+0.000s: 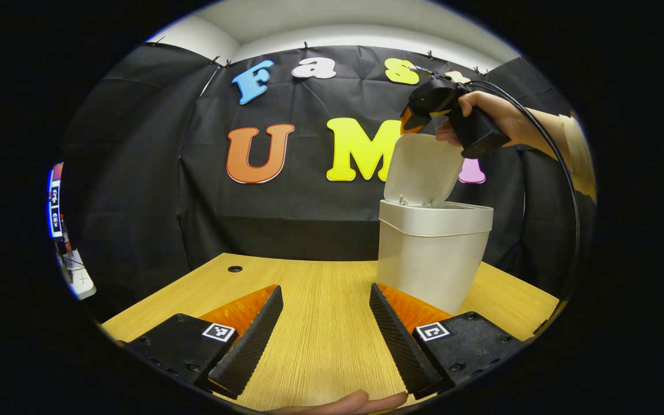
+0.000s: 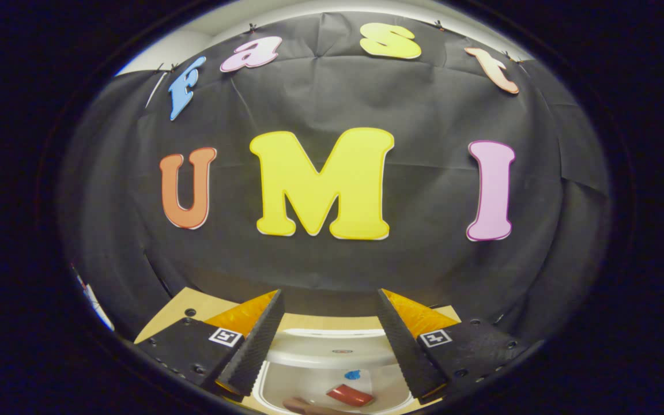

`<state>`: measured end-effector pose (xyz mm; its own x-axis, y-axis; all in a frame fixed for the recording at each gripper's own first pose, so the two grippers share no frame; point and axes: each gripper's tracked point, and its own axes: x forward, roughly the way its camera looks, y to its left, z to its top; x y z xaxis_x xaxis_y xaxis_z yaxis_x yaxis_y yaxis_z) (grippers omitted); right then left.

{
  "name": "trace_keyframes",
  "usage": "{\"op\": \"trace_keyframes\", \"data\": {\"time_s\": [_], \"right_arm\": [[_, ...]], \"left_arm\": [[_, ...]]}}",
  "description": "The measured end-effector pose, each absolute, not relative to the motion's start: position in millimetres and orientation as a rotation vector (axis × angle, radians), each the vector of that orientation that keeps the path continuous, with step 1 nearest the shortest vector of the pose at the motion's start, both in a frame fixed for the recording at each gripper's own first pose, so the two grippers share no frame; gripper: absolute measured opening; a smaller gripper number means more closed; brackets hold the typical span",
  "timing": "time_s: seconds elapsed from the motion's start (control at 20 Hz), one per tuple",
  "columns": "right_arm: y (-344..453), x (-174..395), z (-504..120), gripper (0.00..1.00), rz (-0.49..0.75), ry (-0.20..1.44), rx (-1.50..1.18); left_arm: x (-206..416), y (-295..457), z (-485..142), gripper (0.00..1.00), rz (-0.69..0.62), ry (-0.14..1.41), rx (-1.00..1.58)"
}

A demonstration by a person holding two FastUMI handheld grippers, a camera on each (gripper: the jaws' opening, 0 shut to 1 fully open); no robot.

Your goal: Press the lid of the desktop garbage bin to open it, pick up the crumpled paper on the desktop and throw it into the bin, then pick up the pop can on the desktop and drop it into the bin, and finally close the garbage bin lid.

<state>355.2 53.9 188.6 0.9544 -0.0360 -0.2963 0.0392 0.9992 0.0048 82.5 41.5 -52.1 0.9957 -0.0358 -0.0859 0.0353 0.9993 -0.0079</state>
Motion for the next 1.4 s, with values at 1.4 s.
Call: {"op": "trace_keyframes", "data": {"time_s": [1.4], "right_arm": [[40,280,65,0.98,0.0,0.46,0.016]], "left_arm": [[90,24,-74,0.98,-0.046,0.143,0.017]]}}
